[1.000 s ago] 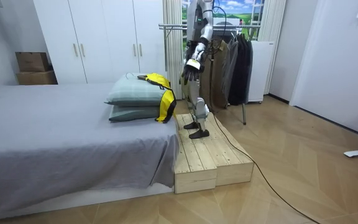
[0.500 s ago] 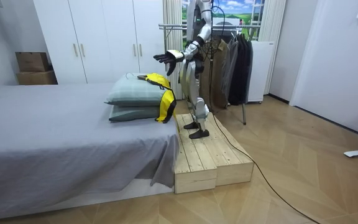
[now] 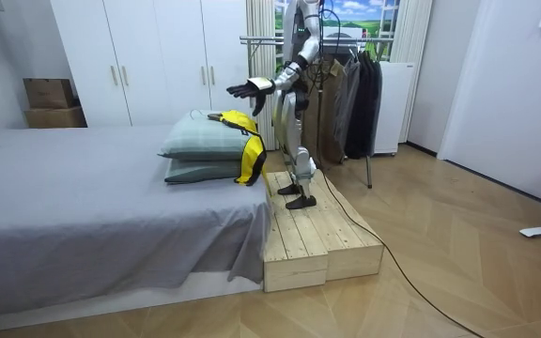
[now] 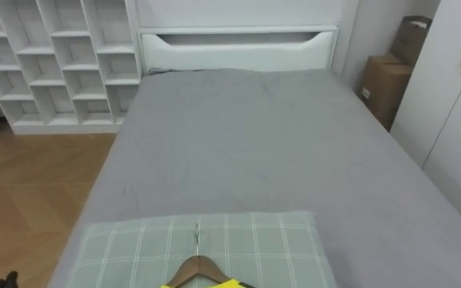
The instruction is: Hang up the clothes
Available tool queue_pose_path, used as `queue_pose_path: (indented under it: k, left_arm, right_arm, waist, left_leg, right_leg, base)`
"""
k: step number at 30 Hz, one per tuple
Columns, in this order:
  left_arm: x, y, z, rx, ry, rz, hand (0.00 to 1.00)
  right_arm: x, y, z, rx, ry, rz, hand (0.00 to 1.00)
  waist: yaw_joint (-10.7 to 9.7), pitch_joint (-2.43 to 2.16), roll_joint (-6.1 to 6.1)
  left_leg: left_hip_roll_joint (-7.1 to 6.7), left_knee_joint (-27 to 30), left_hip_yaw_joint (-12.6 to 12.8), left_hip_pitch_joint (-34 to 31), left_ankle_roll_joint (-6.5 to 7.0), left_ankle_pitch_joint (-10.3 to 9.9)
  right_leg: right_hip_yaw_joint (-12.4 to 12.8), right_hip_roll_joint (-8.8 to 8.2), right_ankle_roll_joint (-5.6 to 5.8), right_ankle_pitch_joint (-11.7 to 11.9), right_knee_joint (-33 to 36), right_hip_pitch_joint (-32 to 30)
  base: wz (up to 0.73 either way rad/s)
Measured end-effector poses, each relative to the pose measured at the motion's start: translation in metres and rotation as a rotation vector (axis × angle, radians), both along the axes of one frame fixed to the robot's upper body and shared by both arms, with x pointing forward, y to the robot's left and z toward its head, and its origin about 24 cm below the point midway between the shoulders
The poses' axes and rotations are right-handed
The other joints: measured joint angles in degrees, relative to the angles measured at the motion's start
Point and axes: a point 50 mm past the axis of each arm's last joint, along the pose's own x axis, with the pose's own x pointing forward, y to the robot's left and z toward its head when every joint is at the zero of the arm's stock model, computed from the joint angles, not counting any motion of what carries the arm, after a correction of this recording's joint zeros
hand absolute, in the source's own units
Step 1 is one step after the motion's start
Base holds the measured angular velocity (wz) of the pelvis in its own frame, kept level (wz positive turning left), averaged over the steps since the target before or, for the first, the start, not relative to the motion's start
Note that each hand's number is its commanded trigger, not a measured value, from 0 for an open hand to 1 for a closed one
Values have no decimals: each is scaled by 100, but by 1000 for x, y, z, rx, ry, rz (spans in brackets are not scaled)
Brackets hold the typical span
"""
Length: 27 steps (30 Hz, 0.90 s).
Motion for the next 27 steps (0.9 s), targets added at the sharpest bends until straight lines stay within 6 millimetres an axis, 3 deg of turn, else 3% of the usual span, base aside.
queue_pose_path:
  k: [10, 14, 27]
  left_arm:
    - [14, -11, 4, 65, 9, -130, 0]
    - [20, -13, 6, 67, -5, -144, 0]
    - [31, -16, 8, 58, 14, -181, 0]
  right_arm:
    - [5, -1, 1, -5, -19, 13, 0]
    - [8, -1, 1, -5, -31, 17, 0]
    - [5, 1, 1, 36, -5, 39, 0]
  waist:
    - [-142, -18, 67]
    - [-152, 9, 28]
    - [-261, 10, -21]
  left_leg:
    - [5, 1, 26, -6, 0, 1]
    - [19, 2, 97, -11, -1, 1]
    - [17, -9, 198, -161, 3, 2]
  right_leg:
    - [17, 0, 0, 0, 17, -24]
    - [24, -2, 0, 0, 92, -76]
    - [214, 17, 15, 20, 100, -239]
  base:
    - [-1]
    - [-7]
    - [-3]
